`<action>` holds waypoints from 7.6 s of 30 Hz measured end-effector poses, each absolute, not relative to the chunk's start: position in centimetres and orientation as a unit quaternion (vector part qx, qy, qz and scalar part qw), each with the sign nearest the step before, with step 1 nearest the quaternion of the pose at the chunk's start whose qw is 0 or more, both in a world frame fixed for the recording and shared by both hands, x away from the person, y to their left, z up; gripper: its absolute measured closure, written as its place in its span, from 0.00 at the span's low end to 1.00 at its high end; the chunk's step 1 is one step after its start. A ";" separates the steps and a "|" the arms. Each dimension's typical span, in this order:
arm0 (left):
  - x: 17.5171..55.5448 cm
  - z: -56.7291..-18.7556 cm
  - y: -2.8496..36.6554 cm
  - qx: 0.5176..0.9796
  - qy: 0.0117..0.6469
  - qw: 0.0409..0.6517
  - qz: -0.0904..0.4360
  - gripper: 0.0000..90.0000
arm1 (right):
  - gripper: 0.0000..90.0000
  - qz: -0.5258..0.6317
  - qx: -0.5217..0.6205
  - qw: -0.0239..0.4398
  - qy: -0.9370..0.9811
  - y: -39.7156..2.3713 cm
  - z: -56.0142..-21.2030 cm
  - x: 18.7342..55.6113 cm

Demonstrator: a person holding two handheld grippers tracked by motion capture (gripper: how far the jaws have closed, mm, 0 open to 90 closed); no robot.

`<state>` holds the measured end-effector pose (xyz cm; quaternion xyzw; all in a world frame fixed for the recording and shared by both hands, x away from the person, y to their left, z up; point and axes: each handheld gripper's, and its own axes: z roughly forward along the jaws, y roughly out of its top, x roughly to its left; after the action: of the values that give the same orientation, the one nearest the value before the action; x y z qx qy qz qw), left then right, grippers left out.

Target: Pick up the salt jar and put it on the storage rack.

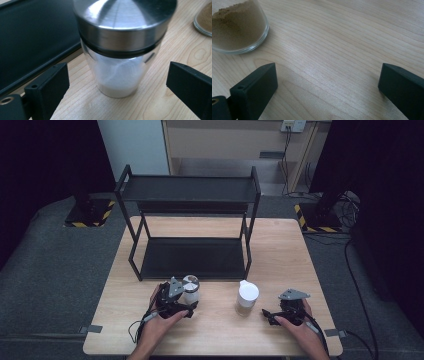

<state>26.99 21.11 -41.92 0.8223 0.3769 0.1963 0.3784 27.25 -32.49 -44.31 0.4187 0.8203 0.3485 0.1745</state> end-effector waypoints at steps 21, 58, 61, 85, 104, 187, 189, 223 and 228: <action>28.4 -42.6 19.0 0.823 0.379 0.377 0.194 0.08 | 0.03 0.349 0.418 0.174 0.821 -32.5 -44.3 27.3; 26.8 -41.2 19.0 0.796 0.419 0.382 0.212 0.33 | 0.03 0.349 0.416 0.174 0.821 -32.6 -44.3 27.3; 26.8 -40.9 19.3 0.793 0.425 0.378 0.217 0.33 | 0.03 0.349 0.416 0.174 0.822 -32.6 -44.3 27.3; 26.1 -40.0 22.6 0.779 0.457 0.356 0.238 0.33 | 0.03 0.349 0.417 0.173 0.821 -32.6 -44.3 27.3; 26.6 -39.7 22.8 0.771 0.473 0.350 0.243 0.33 | 0.03 0.349 0.417 0.173 0.821 -32.6 -44.3 27.3; 36.9 -40.1 20.5 0.759 0.496 0.332 0.259 0.33 | 0.03 0.349 0.415 0.173 0.822 -32.6 -44.3 27.3; 37.0 -40.2 20.4 0.759 0.497 0.330 0.259 0.33 | 0.03 0.349 0.415 0.173 0.822 -32.6 -44.3 27.3; 37.4 -41.9 21.3 0.747 0.502 0.352 0.256 0.33 | 0.03 0.349 0.415 0.173 0.822 -32.7 -44.3 27.3; 37.4 -42.0 21.3 0.747 0.500 0.354 0.257 0.33 | 0.03 0.349 0.415 0.173 0.822 -32.7 -44.3 27.3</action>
<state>37.37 21.33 -42.00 0.7475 0.5001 0.2572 0.3537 27.31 -32.65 -44.31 0.4150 0.8222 0.3492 0.1729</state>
